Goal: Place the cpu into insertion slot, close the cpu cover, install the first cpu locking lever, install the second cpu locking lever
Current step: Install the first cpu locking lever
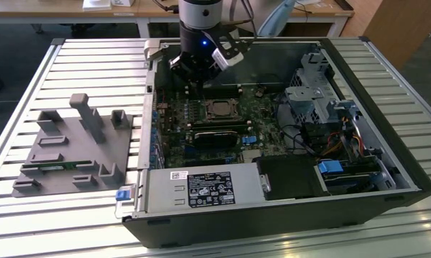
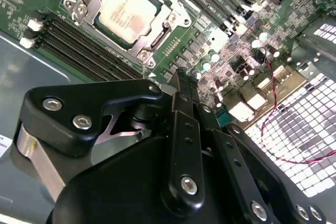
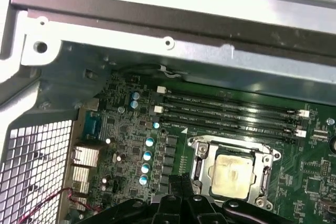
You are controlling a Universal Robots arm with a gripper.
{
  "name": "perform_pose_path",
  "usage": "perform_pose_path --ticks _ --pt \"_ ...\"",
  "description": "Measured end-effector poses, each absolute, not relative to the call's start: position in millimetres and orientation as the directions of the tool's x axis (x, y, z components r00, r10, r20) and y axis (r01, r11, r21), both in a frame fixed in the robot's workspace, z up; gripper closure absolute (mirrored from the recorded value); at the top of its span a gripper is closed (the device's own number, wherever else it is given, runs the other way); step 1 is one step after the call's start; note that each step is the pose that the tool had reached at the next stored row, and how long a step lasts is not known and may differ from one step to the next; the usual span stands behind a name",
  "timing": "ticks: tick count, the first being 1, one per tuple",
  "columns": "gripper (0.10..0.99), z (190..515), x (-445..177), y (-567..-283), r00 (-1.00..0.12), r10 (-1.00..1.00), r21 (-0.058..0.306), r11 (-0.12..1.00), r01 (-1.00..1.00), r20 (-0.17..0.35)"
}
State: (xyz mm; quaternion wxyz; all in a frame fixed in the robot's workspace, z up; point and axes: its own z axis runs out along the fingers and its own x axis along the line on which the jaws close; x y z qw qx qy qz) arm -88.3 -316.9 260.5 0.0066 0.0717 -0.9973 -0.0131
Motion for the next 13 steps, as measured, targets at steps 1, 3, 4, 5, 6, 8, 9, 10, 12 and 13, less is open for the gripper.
perform_pose_path --ticks 1,3,4,5,6,8,9,10,12,13 --pt "0.973 260.5 -88.4 -315.6 -0.990 -0.143 0.027 0.989 -0.143 0.011" --pt "0.973 260.4 -88.4 -313.3 -0.990 -0.143 0.027 0.989 -0.143 0.011" --pt "0.973 260.4 -88.5 -312.6 -0.990 -0.143 0.027 0.989 -0.143 0.011" --pt "0.973 260.4 -88.5 -311.9 -0.990 -0.143 0.027 0.989 -0.143 0.011" --pt "0.973 260.4 -88.5 -311.1 -0.990 -0.143 0.027 0.989 -0.143 0.011" --pt "0.973 260.4 -88.6 -309.8 -0.990 -0.143 0.027 0.989 -0.143 0.011" --pt "0.973 260.4 -88.6 -309.3 -0.990 -0.143 0.027 0.989 -0.143 0.011" --pt "0.973 260.4 -88.7 -308.9 -0.990 -0.143 0.027 0.989 -0.143 0.011" --pt "0.973 260.4 -88.7 -308.9 -0.990 -0.143 0.027 0.989 -0.143 0.011" --pt "0.973 260.4 -88.7 -308.9 -0.990 -0.143 0.027 0.989 -0.143 0.011"
